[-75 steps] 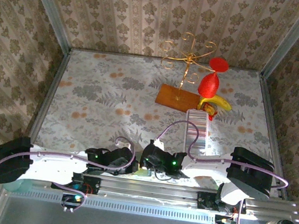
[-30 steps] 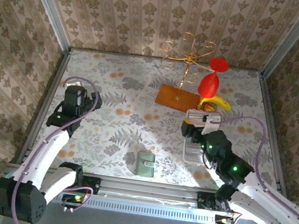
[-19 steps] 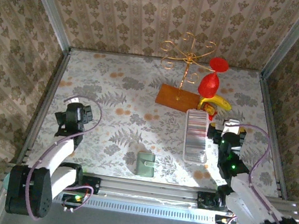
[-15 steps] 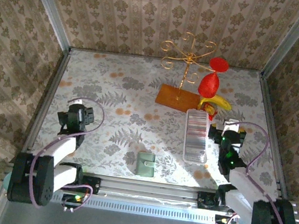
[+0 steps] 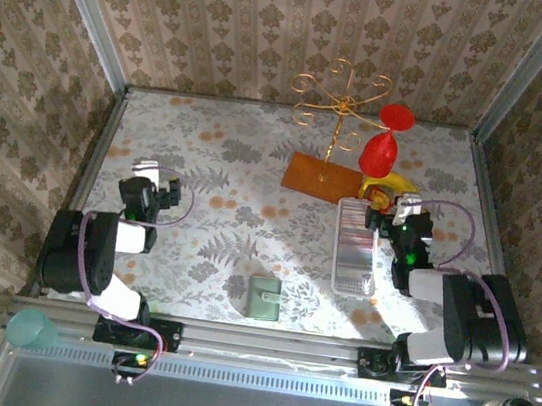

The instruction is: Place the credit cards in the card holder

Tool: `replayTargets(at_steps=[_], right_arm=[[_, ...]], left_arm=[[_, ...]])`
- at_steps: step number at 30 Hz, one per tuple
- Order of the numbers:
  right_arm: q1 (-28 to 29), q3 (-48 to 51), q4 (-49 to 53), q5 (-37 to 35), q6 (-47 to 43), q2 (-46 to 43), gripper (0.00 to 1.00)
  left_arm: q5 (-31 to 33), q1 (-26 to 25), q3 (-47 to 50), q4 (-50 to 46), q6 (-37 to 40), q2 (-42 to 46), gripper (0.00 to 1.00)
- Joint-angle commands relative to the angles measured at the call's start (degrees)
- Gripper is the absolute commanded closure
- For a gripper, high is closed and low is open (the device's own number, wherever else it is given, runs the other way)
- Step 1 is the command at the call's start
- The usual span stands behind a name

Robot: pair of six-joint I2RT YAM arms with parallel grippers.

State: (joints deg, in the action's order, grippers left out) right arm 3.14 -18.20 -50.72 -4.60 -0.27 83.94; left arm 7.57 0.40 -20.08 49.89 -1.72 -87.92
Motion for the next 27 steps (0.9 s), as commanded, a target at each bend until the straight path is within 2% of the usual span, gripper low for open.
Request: replayTargets(at_steps=[1, 2, 3, 5, 27], right_arm=[[-0.63, -1.32, -5.65, 2.53, -0.44, 4.09, 0.0], [-0.94, -3.06, -0.68, 1.8, 0.16, 3.07, 0.0], [-1.11, -4.63, 0.98, 0.03, 1.03, 3.7, 0.0], [-2.26, -5.49, 2.79, 0.27, 2.6, 3.62, 0.0], [-1.99, -5.31, 2.33, -0.3, 2.29, 3.59, 0.0]], left_arm=[[-4.23, -0.31, -1.09, 4.51, 2.4, -0.89, 0.0], [-3.62, -0.65, -0.98, 6.19, 3.16, -1.52, 0.0], [-3.67, -0.67, -1.5, 3.07, 2.6, -0.58, 0.0], [-2.82, -0.86, -1.26, 5.21, 3.2, -1.31, 0.0], [-2.22, -2.12, -2.07, 3.29, 4.53, -1.16, 0.0]])
